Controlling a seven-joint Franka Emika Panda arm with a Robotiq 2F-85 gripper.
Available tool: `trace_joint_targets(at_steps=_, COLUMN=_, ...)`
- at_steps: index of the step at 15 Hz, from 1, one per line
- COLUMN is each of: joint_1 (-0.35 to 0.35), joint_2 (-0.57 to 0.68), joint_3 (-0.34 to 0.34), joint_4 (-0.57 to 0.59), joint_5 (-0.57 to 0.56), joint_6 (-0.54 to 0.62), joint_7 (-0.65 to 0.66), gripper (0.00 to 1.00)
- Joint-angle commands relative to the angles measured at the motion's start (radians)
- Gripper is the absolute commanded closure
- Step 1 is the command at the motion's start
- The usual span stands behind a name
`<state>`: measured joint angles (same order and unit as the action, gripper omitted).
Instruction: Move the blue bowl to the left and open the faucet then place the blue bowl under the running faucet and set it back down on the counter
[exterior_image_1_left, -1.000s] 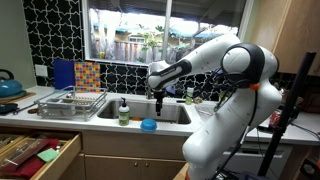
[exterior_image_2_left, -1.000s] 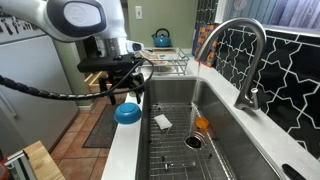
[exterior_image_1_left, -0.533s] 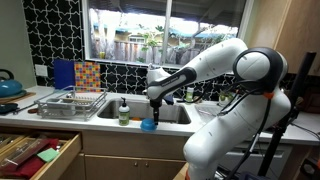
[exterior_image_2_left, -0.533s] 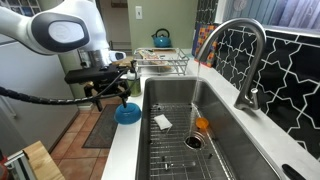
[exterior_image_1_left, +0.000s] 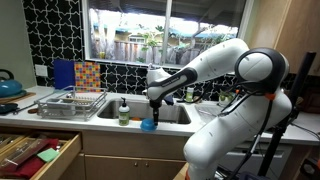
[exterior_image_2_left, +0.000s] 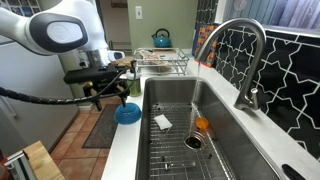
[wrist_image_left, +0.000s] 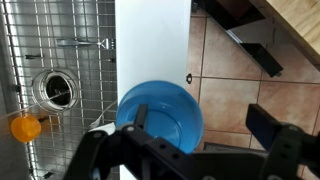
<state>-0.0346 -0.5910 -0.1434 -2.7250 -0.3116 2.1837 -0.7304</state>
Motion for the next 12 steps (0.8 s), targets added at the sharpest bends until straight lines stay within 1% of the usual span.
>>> trace_joint_targets(at_steps=1, joint_1=0.014, joint_2=-0.008, joint_3=-0.003, joint_4=-0.04, joint_5=-0.014, joint_6=0.073, joint_7=0.004, gripper=0.0)
trace_joint_targets(at_steps=2, joint_1=0.015, joint_2=-0.008, joint_3=-0.003, joint_4=-0.05, joint_5=-0.02, joint_6=0.1, joint_7=0.001, gripper=0.0)
trace_joint_targets(at_steps=4, joint_1=0.02, joint_2=0.034, joint_3=0.001, joint_4=-0.021, joint_5=-0.019, joint_6=0.136, joint_7=-0.002, gripper=0.0)
trace_joint_targets(at_steps=7, joint_1=0.014, joint_2=0.061, joint_3=0.022, joint_4=-0.024, joint_5=-0.037, joint_6=0.194, joint_7=0.016, gripper=0.0)
trace_joint_targets(at_steps=10, joint_1=0.013, joint_2=0.089, joint_3=0.046, joint_4=-0.023, joint_5=-0.048, joint_6=0.198, joint_7=0.039, gripper=0.0)
trace_joint_targets(at_steps=12, joint_1=0.024, joint_2=0.105, joint_3=0.049, joint_4=-0.023, joint_5=-0.02, joint_6=0.176, joint_7=0.049, gripper=0.0)
